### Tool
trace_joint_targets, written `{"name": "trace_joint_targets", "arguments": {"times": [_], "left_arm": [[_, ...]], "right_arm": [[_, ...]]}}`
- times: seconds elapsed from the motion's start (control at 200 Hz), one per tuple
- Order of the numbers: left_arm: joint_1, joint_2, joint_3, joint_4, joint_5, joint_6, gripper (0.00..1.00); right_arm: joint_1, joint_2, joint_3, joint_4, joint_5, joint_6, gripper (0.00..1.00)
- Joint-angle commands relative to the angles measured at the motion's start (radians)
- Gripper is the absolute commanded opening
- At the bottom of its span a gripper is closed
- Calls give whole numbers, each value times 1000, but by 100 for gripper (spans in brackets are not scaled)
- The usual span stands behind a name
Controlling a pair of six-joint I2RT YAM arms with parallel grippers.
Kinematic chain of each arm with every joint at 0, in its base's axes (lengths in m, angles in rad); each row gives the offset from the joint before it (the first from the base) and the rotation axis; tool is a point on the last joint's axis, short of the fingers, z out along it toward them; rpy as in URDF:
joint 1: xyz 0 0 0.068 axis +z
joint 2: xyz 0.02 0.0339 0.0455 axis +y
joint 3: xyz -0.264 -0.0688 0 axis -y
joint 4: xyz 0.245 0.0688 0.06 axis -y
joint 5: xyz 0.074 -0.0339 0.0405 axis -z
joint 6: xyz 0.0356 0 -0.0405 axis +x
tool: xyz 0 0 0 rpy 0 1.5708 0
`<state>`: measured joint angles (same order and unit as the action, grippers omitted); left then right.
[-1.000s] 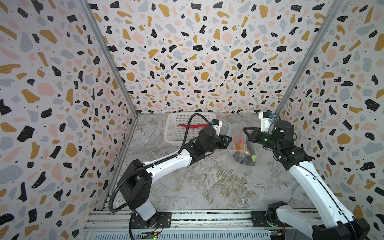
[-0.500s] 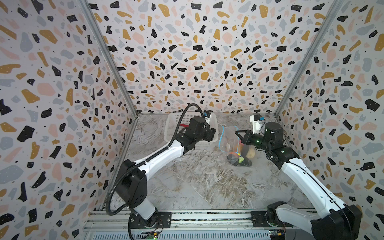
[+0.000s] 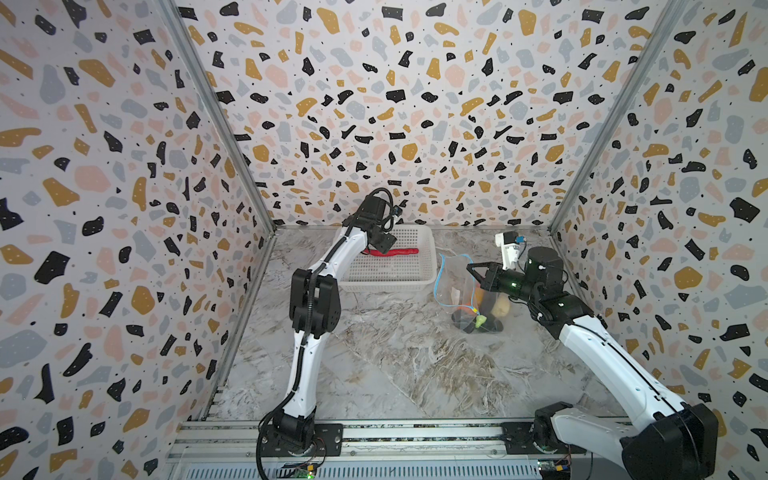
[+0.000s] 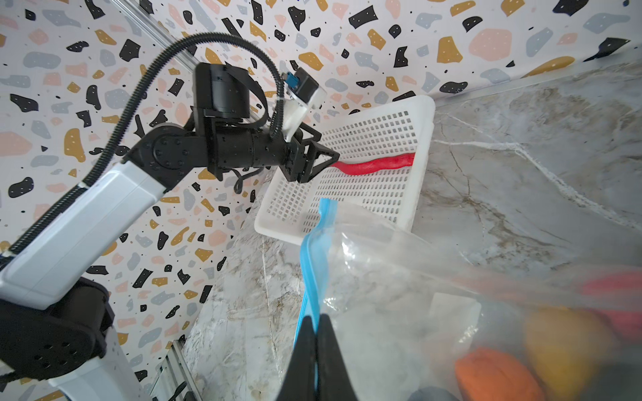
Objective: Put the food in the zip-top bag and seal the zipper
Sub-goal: 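Move the left gripper back over the basket above the red chili, then lower the open left gripper toward the red chili, aligning along it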
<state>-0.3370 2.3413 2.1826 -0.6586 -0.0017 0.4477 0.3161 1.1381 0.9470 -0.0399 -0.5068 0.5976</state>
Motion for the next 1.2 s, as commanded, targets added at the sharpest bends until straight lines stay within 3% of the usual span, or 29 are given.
{"name": "trace_joint_targets", "arguments": {"times": [0.0,0.671,0.941,1.196], "left_arm": [[-9,22,-8,-23,11,81,72],[41,237,145,-105,168,78,71],[41,258,159,-187,232,65,55],[41,166,126,-276,287,46,39]], "right_arm": [[-3,10,17,42,-27,-1,0],[34,125,23,97,-42,14,0],[37,132,3,118,-47,19,0],[37,138,-13,146,-61,21,0]]}}
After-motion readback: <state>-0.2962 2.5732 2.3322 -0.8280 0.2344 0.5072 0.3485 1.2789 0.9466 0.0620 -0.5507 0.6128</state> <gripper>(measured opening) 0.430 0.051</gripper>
